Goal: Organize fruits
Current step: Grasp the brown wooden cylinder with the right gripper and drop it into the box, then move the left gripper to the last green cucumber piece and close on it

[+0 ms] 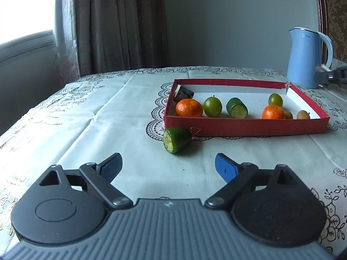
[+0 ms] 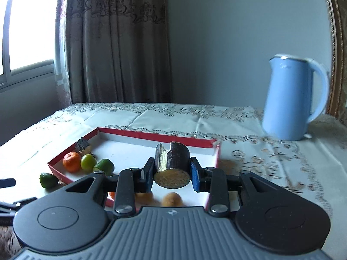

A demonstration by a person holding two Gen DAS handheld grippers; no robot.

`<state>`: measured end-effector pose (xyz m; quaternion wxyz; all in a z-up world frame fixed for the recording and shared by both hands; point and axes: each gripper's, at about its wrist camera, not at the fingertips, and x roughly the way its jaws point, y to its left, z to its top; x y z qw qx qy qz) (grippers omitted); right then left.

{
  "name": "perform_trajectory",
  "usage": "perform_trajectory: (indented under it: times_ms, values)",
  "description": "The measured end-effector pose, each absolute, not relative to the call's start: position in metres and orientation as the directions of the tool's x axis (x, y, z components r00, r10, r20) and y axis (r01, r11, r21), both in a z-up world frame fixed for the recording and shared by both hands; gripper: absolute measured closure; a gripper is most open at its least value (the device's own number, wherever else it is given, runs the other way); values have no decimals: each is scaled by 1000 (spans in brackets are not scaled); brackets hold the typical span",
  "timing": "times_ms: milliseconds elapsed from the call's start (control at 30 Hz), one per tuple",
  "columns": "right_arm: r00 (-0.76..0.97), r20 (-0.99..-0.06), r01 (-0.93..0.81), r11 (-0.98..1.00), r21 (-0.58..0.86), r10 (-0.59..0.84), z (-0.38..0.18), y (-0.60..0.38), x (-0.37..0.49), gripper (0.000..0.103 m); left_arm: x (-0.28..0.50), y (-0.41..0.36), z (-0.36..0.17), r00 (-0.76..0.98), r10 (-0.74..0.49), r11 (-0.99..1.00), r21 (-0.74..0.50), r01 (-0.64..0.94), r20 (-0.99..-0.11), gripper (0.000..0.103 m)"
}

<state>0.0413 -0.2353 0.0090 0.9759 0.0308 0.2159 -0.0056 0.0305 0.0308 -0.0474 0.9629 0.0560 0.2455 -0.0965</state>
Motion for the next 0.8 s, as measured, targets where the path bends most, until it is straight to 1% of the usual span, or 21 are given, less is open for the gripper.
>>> perform_trajectory:
  times_ms: [267, 533, 700, 800]
  values:
    - [867, -497, 82, 995, 63, -40, -22, -238, 94, 71, 31, 31, -48, 860, -159, 975, 62, 215, -485, 11]
    - [841, -537, 115, 991, 63, -64, -43, -245, 112, 69, 32, 28, -49, 856, -145, 975, 78, 210, -496, 11]
    - [856, -512, 114, 992, 62, -67, -38, -246, 108, 66, 31, 26, -50, 861, -131, 974, 96, 203, -491, 11]
    - [888, -458, 116, 987, 115, -51, -27, -253, 96, 66, 31, 24, -48, 869, -116, 974, 115, 194, -482, 12]
